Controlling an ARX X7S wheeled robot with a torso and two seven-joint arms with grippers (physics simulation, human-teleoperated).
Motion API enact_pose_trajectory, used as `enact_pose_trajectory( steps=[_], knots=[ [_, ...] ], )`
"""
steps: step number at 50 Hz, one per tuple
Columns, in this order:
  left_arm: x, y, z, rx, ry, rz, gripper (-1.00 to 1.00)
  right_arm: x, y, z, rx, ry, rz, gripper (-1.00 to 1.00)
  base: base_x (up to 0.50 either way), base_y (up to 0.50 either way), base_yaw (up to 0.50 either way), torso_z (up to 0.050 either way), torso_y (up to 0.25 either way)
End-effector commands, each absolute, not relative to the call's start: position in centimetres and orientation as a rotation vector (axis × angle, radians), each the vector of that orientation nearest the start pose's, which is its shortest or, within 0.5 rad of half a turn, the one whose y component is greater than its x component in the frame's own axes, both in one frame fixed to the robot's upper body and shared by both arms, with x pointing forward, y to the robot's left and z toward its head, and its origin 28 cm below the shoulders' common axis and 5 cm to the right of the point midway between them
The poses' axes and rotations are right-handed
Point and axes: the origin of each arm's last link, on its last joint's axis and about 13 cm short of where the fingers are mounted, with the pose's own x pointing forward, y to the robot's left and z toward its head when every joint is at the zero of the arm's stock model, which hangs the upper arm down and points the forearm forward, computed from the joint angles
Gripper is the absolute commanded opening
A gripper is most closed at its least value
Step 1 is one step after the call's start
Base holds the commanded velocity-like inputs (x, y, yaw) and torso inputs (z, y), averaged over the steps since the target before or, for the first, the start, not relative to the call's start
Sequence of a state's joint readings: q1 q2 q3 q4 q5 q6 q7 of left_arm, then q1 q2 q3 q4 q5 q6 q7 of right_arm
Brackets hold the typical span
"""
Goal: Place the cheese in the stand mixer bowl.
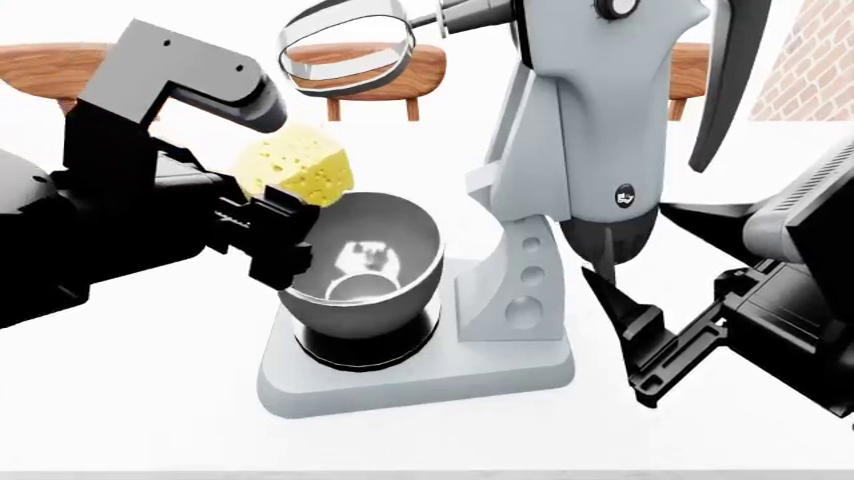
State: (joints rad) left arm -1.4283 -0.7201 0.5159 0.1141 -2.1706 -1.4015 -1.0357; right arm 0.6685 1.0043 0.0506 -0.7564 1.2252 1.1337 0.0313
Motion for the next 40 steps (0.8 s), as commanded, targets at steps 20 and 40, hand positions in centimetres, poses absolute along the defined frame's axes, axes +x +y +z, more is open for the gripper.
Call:
enact_pose_trajectory(
  steps=[20, 40],
  knots=[
    [26.0, 22.6, 31.9, 0.2, 0.47, -0.499, -1.0, 19.3, -19.7, 26.0, -0.397, 0.073, 0.522, 1.0, 0.0, 0.0, 0.0, 0.0, 0.0],
    [26.8, 22.0, 31.0, 0.203, 0.493, -0.525, -1.0, 19.3, -19.7, 25.7, -0.39, 0.072, 0.521, 1.0, 0.0, 0.0, 0.0, 0.0, 0.0]
  ],
)
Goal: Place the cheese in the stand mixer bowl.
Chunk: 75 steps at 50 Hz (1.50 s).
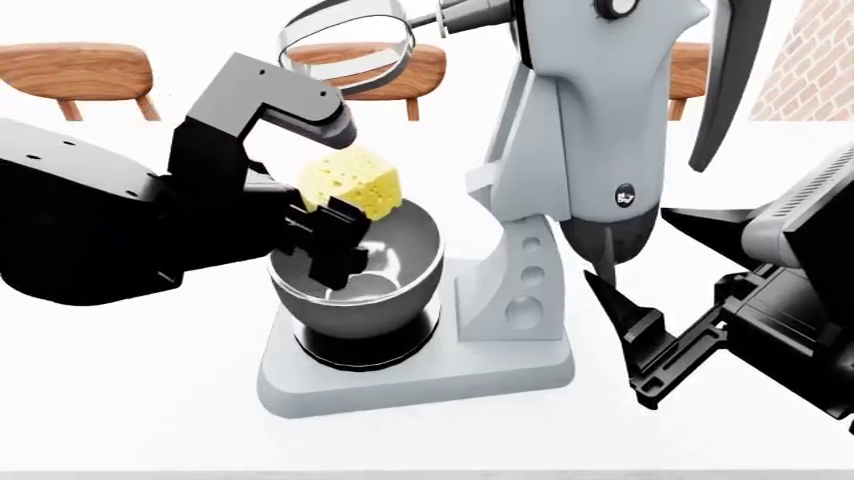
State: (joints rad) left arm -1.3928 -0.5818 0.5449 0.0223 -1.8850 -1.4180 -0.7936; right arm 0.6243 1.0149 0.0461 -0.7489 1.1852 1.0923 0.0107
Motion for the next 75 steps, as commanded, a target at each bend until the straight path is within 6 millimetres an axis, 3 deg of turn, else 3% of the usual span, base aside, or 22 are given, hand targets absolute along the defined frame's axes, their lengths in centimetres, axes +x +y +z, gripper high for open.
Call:
enact_pose_trajectory(
  steps=[1, 19, 20, 39, 44, 61, 75],
  knots=[
    [26.9, 21.9, 30.9, 0.205, 0.494, -0.527, -1.0, 19.4, -19.7, 25.7, -0.39, 0.071, 0.522, 1.0, 0.0, 0.0, 0.0, 0.0, 0.0],
    [27.5, 21.4, 30.6, 0.225, 0.492, -0.561, -1.0, 19.2, -19.9, 25.7, -0.383, 0.066, 0.516, 1.0, 0.0, 0.0, 0.0, 0.0, 0.0],
    [27.5, 21.4, 30.6, 0.222, 0.492, -0.56, 1.0, 19.2, -19.9, 25.7, -0.383, 0.066, 0.515, 1.0, 0.0, 0.0, 0.0, 0.0, 0.0],
    [26.8, 21.9, 31.2, 0.226, 0.481, -0.529, 1.0, 19.2, -20.0, 25.5, -0.379, 0.068, 0.515, 1.0, 0.0, 0.0, 0.0, 0.0, 0.0],
    [24.9, 22.9, 32.5, 0.226, 0.45, -0.498, 1.0, 19.1, -20.0, 25.7, -0.382, 0.063, 0.512, 1.0, 0.0, 0.0, 0.0, 0.0, 0.0],
    [14.7, 27.3, 35.2, 0.139, 0.226, -0.377, 1.0, 18.4, -20.1, 26.3, -0.389, 0.044, 0.5, 1.0, 0.0, 0.0, 0.0, 0.0, 0.0],
    [11.5, 28.4, 35.1, 0.12, 0.115, -0.343, 1.0, 18.2, -20.2, 26.5, -0.394, 0.036, 0.499, 1.0, 0.0, 0.0, 0.0, 0.0, 0.0]
  ],
)
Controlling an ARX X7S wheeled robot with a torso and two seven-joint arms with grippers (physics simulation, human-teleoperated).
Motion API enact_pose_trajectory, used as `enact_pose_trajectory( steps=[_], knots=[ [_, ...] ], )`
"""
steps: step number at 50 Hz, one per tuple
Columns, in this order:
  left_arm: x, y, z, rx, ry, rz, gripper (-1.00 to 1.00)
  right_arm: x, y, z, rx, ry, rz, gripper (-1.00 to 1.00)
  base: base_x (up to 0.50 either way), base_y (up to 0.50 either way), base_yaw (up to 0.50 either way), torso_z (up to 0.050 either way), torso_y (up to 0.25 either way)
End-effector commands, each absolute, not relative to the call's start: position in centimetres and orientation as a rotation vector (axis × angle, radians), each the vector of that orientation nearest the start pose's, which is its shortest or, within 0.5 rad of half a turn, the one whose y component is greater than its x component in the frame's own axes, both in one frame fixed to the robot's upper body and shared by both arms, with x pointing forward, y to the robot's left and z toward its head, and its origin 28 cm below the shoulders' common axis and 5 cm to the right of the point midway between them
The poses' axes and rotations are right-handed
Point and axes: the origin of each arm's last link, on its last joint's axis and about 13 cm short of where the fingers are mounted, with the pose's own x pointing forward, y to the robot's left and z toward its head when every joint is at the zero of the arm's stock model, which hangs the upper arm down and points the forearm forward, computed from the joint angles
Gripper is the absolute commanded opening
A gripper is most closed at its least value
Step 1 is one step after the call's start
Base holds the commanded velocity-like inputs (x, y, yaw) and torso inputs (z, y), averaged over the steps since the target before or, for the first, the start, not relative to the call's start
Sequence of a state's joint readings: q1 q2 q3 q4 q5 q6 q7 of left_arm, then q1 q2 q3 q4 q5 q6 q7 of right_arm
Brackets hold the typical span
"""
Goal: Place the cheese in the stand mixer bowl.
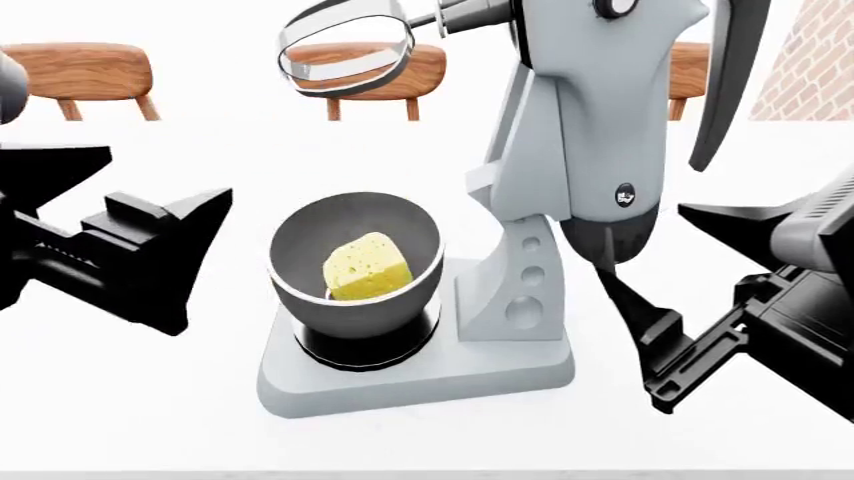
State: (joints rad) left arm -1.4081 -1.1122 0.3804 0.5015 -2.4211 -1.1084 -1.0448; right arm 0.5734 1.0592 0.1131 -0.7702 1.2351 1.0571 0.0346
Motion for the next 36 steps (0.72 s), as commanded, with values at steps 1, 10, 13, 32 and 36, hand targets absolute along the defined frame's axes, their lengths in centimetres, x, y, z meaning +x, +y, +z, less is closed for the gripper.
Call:
enact_pose_trajectory(
  steps=[1, 10, 13, 32, 36],
  knots=[
    [11.5, 28.4, 35.1, 0.119, 0.113, -0.343, 1.0, 18.2, -20.2, 26.5, -0.394, 0.036, 0.498, 1.0, 0.0, 0.0, 0.0, 0.0, 0.0],
    [10.8, 28.7, 35.9, 0.119, -0.011, -0.296, 1.0, 18.2, -20.1, 26.4, -0.392, 0.035, 0.499, 1.0, 0.0, 0.0, 0.0, 0.0, 0.0],
    [10.6, 28.8, 36.4, 0.108, -0.059, -0.287, 1.0, 18.2, -20.0, 26.3, -0.393, 0.035, 0.501, 1.0, 0.0, 0.0, 0.0, 0.0, 0.0],
    [10.1, 28.7, 37.8, 0.09, -0.193, -0.276, 1.0, 18.1, -20.0, 26.6, -0.392, 0.025, 0.502, 1.0, 0.0, 0.0, 0.0, 0.0, 0.0],
    [10.1, 28.7, 37.7, 0.093, -0.193, -0.275, 1.0, 18.1, -20.0, 26.7, -0.392, 0.021, 0.502, 1.0, 0.0, 0.0, 0.0, 0.0, 0.0]
  ],
)
